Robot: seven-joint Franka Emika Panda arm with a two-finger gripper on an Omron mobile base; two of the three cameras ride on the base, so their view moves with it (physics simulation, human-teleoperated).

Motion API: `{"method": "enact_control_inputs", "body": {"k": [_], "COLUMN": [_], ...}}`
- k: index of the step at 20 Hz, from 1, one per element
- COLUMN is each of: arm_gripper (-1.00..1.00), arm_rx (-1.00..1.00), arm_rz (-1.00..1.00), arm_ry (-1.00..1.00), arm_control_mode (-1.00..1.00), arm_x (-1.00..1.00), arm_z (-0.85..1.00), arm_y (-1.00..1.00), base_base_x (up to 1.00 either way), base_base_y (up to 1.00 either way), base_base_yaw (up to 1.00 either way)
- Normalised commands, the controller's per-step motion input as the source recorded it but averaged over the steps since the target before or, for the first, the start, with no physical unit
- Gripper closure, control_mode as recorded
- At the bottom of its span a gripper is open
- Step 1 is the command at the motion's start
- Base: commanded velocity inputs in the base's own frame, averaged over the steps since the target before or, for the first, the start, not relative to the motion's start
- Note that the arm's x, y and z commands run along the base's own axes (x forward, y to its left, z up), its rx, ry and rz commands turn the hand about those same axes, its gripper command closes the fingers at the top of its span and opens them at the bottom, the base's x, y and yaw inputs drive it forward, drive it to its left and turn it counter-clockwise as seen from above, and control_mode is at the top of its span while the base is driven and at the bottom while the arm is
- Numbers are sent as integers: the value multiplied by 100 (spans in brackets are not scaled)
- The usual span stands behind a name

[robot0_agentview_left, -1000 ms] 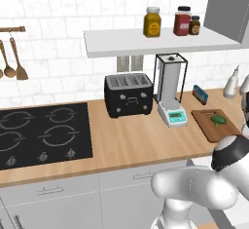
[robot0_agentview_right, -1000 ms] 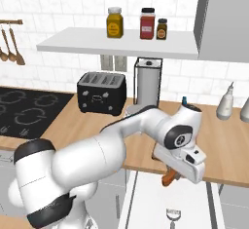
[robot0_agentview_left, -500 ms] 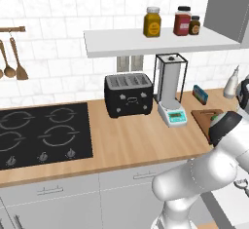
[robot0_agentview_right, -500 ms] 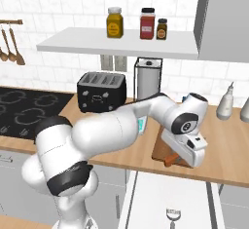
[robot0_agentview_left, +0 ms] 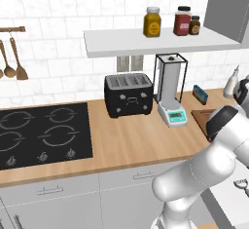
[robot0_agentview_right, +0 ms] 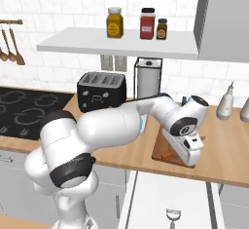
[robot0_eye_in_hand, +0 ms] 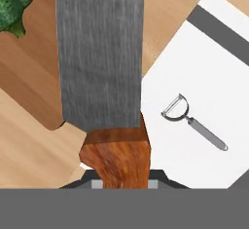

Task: Place the appropriate cutting tool for cutting the broccoli skin on the cutting board.

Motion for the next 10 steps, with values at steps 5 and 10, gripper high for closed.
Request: {"method": "enact_control_inputs", "body": {"k": [5,10], "arm_gripper": [100,100], "arm_rx": [0,0], "arm_rz": [-1,0], "arm_ry": [-5,0], "arm_control_mode": [-100,-100], "arm_x": [22,30], "arm_z": [-25,-24], "arm_y": [35,8], "base_base_x": [0,0], "base_base_y": [0,0], "base_base_yaw": [0,0]}}
